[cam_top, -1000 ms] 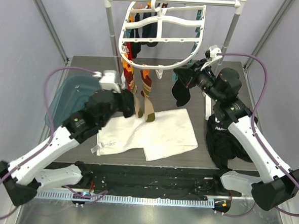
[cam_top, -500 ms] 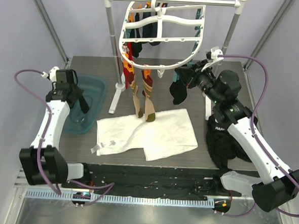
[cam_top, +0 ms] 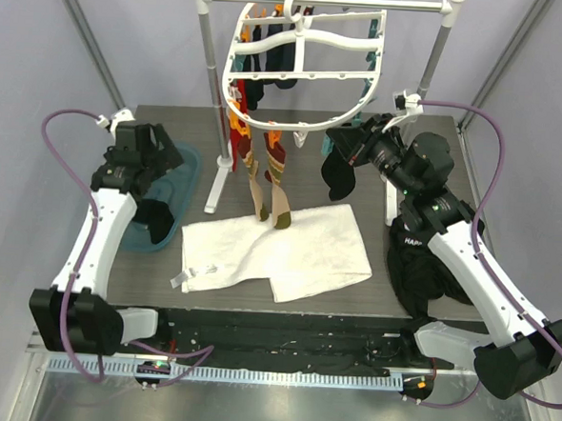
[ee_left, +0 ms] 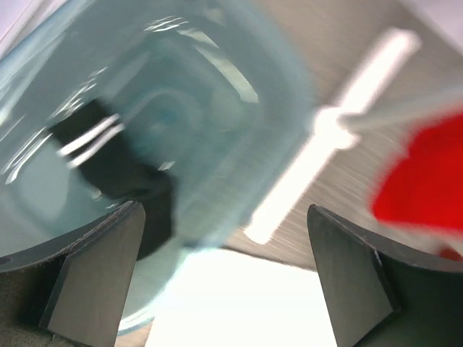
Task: Remove the socks clipped to the hanger
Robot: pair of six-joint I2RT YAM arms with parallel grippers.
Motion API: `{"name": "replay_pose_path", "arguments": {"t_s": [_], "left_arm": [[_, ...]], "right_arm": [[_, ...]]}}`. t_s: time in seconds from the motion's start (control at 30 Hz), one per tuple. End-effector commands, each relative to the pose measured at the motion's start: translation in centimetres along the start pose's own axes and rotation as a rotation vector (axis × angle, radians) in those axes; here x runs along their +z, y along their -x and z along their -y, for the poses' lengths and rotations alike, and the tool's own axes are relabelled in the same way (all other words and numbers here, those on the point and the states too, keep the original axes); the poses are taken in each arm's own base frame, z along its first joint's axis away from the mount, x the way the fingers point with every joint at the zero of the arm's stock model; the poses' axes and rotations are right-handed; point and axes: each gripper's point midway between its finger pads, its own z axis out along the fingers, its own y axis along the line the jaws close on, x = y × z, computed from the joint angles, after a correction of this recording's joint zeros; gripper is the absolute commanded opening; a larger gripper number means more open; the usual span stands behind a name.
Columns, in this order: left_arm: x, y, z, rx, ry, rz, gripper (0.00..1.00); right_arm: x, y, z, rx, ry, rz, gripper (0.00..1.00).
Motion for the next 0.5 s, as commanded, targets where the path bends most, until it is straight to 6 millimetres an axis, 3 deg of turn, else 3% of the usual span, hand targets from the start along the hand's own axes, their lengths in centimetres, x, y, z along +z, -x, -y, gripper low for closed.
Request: {"name": "replay_pose_path", "arguments": {"t_s": [0.0,0.03,0.07,0.27,0.37,0.47], "left_arm": [[-5.3,1.1,6.6,0.112,-0.287,0.141,1.0],[-6.1,0.4,7.7,0.123,-0.343,0.135,1.0],[-8.0,0.1,10.0,0.13,-0.458,0.146,1.0],[-13.2,-1.4,15.8,0.211,-0.711,0.133,1.0],[-14.8,-1.6,17.5,0.245,-0.782,0.141,1.0],[-15.0,-1.9,18.5,0.261,-0.806,0.145,1.0]], "right_arm": [[-0.7,4.3,-3.0,0.078,0.068,0.092,0.18],[-0.7,4.3,-3.1,0.088,0.068,0.087,0.18],[-0.5,4.3,-3.0,0.095,0.064,0.081,0.18],[-0.7,3.7,-3.4,0.169,0.079,0.066,0.18],[-0.9,3.7,-4.1,0.201,0.117,0.07,0.19],[-1.4,3.8,-4.9,0.199,0.163,0.076,0.19]]}}
